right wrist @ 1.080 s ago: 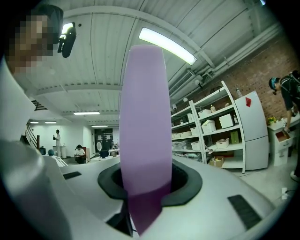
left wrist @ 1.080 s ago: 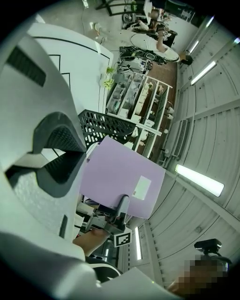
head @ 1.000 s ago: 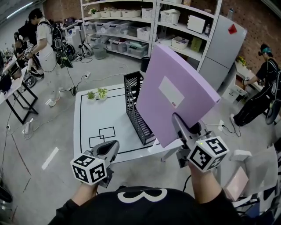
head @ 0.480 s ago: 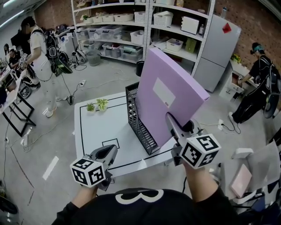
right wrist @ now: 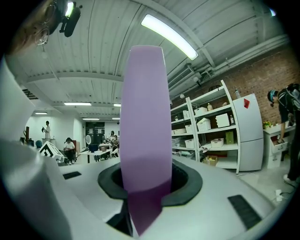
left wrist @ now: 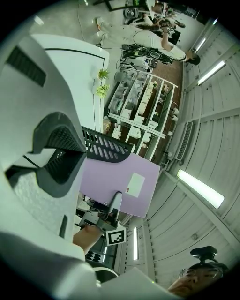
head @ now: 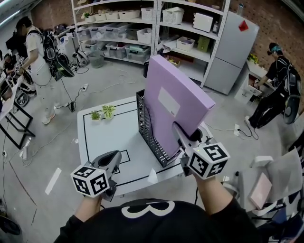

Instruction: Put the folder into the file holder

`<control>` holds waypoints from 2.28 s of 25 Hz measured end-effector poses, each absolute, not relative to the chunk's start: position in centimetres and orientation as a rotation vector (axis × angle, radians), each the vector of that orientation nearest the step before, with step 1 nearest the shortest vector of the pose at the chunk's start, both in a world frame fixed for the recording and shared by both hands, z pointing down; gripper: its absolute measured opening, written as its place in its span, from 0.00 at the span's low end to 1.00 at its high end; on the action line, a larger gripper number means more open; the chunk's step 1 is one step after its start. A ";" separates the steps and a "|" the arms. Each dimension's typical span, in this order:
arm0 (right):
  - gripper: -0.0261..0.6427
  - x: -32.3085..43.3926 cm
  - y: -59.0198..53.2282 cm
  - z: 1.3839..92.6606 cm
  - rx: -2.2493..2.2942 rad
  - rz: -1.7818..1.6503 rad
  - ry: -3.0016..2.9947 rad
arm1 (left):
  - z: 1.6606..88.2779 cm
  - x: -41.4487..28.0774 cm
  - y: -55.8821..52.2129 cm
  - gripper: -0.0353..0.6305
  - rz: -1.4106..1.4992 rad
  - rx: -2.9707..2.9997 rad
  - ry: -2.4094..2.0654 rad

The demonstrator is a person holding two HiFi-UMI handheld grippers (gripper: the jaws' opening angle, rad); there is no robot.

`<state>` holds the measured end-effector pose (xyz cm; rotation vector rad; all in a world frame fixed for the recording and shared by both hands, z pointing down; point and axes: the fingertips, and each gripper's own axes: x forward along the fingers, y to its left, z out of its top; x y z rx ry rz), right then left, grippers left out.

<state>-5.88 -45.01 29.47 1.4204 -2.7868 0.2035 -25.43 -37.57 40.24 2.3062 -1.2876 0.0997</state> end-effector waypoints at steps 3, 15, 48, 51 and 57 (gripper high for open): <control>0.25 -6.3 -45.5 30.8 1.416 0.192 -2.771 | 40.8 -25.9 -38.3 0.06 0.104 2.304 -1.282; 0.25 -7.1 -46.3 36.3 1.435 0.226 -2.736 | 42.9 -27.1 -39.8 0.06 0.142 2.300 -1.239; 0.38 -7.3 -46.3 44.3 1.242 0.216 -2.644 | 45.3 -24.4 -40.6 0.06 0.165 2.282 -1.195; 0.45 -7.0 -46.0 44.2 1.211 0.234 -2.657 | 44.8 -23.7 -40.2 0.06 0.160 2.272 -1.207; 0.47 -6.0 -44.4 41.9 1.142 0.240 -2.700 | 43.6 -22.4 -38.6 0.06 0.139 2.249 -1.236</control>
